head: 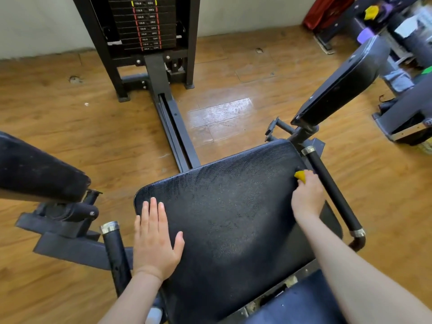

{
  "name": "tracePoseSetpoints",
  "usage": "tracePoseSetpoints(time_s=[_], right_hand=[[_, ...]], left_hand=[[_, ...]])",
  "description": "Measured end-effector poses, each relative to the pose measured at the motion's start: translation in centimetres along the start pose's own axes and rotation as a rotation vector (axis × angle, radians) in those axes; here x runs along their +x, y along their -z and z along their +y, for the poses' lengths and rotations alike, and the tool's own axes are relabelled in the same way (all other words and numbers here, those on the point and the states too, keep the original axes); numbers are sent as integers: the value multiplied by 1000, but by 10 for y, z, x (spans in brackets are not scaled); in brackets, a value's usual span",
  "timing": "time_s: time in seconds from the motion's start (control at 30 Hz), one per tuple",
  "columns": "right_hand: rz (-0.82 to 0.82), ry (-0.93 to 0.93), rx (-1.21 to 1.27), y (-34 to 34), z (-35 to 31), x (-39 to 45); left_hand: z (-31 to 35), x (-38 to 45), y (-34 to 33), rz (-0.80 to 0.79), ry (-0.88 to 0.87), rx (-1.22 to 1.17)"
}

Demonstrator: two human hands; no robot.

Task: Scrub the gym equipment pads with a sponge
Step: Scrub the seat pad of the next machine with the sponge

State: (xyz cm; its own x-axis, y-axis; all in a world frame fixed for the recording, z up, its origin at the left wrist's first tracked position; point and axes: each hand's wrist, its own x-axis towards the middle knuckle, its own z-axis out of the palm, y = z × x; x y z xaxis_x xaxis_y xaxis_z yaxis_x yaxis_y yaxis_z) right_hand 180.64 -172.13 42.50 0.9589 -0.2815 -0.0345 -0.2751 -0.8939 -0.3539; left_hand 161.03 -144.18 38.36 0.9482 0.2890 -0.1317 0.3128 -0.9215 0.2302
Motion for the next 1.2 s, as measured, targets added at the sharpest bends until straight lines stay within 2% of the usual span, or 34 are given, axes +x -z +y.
tracePoseSetpoints(time_s=[0.13, 0.27, 0.5, 0.67, 0.73, 0.8, 0.9, 1.0, 1.2], right_hand=[[-51, 174, 43, -28, -32, -57], [-160, 208, 149, -37, -59, -73], [-260, 432, -89, -12, -23, -29], [-138, 102, -103, 21, 58, -34], [-86, -96, -46, 34, 82, -35], [-22, -280, 72, 39, 82, -33], [41, -364, 128, 25, 49, -27], [5, -131, 45, 1, 0, -26], [-503, 752, -37, -23, -101, -76]], left_hand=[[1, 0, 0, -7, 5, -1], [0, 0, 2, -2, 8, -1], [1, -1, 1, -13, -1, 4], [0, -1, -1, -12, 6, -15], [0, 0, 0, -10, 5, -23], [0, 0, 0, -14, 5, -25], [-1, 0, -1, -4, 0, -17], [-2, 0, -3, -1, -4, -10], [-1, -1, -2, -16, 14, -6]])
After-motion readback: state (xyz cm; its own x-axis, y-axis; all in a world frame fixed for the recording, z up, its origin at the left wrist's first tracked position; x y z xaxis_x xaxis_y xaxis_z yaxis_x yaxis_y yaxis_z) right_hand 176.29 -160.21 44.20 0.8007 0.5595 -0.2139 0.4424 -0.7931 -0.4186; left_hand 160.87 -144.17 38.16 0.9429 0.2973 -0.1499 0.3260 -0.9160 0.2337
